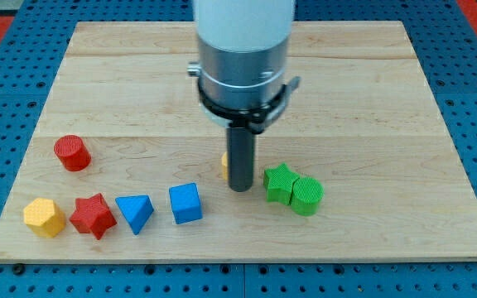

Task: Slightly move down the blue cube

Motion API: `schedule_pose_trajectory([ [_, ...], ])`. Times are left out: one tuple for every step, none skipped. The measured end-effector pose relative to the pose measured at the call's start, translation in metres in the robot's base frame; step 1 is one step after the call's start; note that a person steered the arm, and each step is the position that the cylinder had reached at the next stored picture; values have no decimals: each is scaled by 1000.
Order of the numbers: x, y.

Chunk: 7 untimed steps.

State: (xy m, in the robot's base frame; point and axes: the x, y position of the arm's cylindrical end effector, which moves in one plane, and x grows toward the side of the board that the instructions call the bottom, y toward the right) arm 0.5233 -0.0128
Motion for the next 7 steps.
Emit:
schedule_pose_trajectory([
  [5, -32],
  [-6, -54],
  [-37, -58],
  [-37, -85],
  [-35, -83],
  [-29, -83],
  [-12, -83],
])
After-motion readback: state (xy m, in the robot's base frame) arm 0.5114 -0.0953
